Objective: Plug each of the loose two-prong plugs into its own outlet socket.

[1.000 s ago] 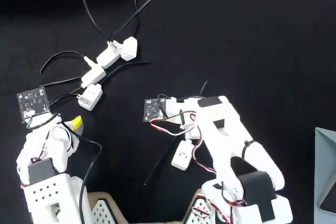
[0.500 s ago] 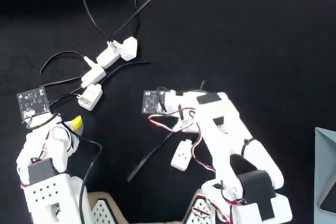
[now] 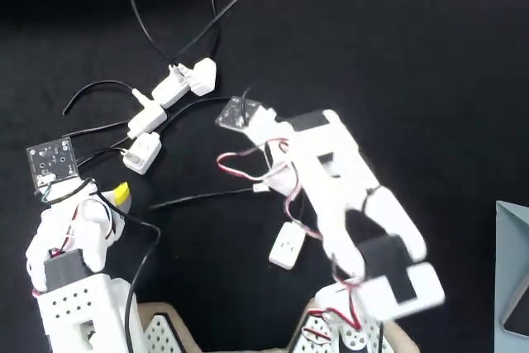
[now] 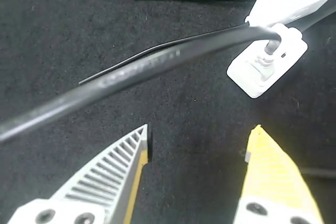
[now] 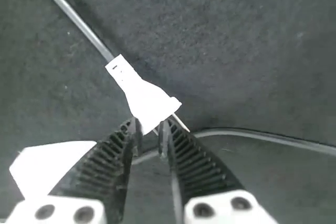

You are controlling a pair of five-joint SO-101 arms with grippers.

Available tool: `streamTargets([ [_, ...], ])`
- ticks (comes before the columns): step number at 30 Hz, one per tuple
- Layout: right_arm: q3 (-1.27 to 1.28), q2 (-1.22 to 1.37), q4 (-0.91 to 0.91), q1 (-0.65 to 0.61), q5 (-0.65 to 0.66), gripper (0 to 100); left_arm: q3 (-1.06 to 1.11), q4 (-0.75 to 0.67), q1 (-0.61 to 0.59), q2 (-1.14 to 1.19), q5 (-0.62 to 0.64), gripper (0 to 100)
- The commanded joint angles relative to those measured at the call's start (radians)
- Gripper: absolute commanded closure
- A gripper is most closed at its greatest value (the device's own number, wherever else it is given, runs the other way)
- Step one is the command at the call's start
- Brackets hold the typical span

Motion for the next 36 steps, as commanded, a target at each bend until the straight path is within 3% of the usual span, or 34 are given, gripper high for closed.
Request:
streamTargets([
  [1,-0.154,0.113,0.077,-0.015,-0.101,98.3,-0.008,0.014,0.001,-0.011,0.002,70],
  [5,-0.259,0.168,0.176,-0.011,-0.118,97.5,-0.008,0.014,0.001,-0.011,0.002,70],
  [9,-0.295,0.128,0.216,-0.009,-0.098,89.9,-0.008,0.014,0.001,-0.011,0.002,70],
  [24,-0.200,0.058,0.215,-0.014,0.362,89.2,-0.007,0.015,0.002,-0.011,-0.037,70],
  [36,-0.162,0.056,0.170,-0.061,0.427,89.5,-0.007,0.031,0.002,-0.011,-0.040,70],
])
